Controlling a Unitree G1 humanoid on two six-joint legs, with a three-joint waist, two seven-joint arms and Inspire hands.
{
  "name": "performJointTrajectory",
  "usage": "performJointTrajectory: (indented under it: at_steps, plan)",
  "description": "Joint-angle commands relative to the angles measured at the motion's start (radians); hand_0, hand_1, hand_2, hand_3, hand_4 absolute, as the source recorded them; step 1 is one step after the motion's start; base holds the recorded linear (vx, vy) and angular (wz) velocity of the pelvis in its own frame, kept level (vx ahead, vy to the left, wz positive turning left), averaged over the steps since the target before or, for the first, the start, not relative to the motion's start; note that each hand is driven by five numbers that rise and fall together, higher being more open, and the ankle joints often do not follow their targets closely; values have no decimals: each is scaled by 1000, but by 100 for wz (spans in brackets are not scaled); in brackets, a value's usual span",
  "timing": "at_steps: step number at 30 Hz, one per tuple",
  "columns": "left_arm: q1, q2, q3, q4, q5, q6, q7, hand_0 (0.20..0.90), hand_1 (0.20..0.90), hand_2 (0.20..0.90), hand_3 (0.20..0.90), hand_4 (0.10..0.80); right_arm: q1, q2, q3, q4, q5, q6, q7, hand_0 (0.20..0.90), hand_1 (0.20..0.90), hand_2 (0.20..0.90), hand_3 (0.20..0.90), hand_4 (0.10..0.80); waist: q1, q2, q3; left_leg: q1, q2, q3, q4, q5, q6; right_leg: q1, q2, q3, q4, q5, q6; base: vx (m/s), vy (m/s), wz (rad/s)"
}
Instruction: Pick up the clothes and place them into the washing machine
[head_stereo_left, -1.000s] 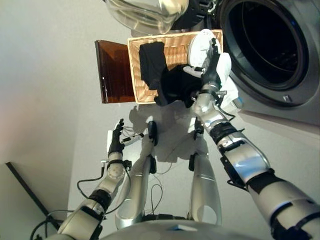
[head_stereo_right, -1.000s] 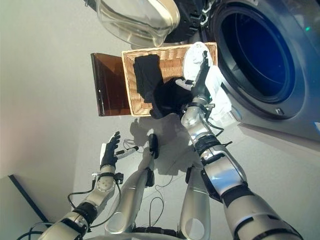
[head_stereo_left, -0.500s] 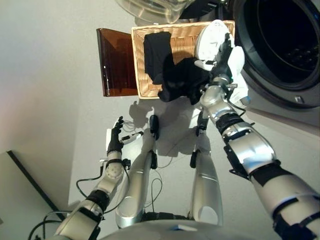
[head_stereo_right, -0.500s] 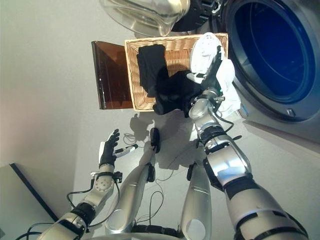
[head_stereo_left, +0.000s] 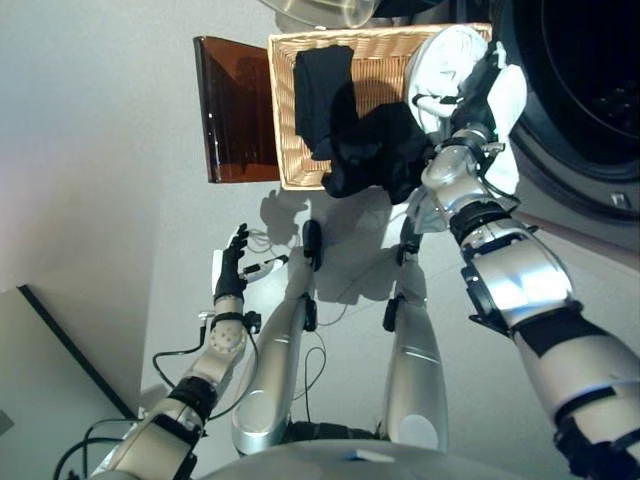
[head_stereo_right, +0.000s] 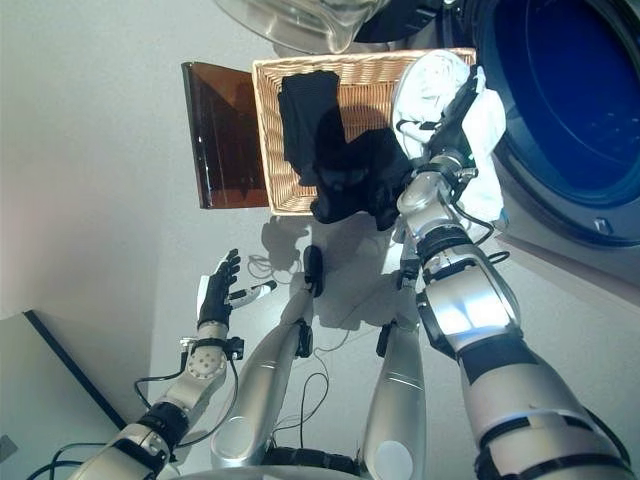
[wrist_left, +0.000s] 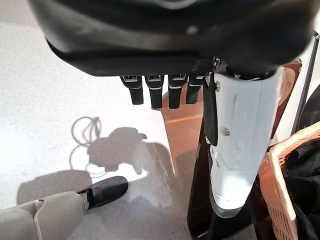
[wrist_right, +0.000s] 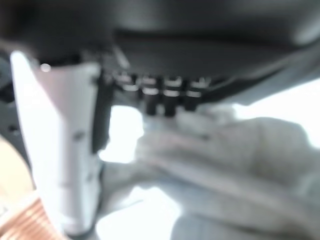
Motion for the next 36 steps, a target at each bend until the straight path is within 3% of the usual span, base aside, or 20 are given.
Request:
performJointTrajectory:
  at_steps: [1,23,24,25,26,36]
  plan:
    - [56,69,-17,-83,-13,-48,18,900,900,900,900,800,-120,-83,54,3,8,-15,-22,900,900,900,900,800,26,86,-1,-63,9,-17,-3,17,-82,-45,10,2,163,-143,9,0,0,0]
    - [56,85,8,-95,-33,-46,-12,900,900,900,900,800,-147,-37,110,-88,115,-100,160,900,900,900,900,800,40,69,-1,-101,15,-23,1,24,-82,-84,13,-5,178,-146,8,-2,-2,1]
    - [56,85,8,-96,-35,-46,-14,900,900,900,900,800,-149,-42,109,-92,123,-104,162,535,535,535,535,539,41,69,-1,-101,15,-23,0,25,-82,-85,13,-7,178,-146,8,0,0,0]
    - [56,85,7,-96,-35,-46,-14,900,900,900,900,800,-149,-43,109,-92,123,-104,163,499,499,499,499,514,41,69,-1,-101,15,-23,-1,25,-82,-86,13,-7,178,-146,8,0,0,0]
    - [55,84,6,-95,-36,-46,-15,900,900,900,900,800,-150,-49,109,-95,126,-106,163,200,200,200,200,300,41,69,-1,-102,15,-24,-1,26,-82,-87,13,-7,178,-146,8,0,0,0]
    - [48,77,5,-77,-35,-49,-17,900,900,900,900,800,-151,-78,88,-78,102,-102,126,200,200,200,200,300,40,69,-1,-98,16,-25,-7,30,-83,-85,17,-6,179,-146,8,0,0,0]
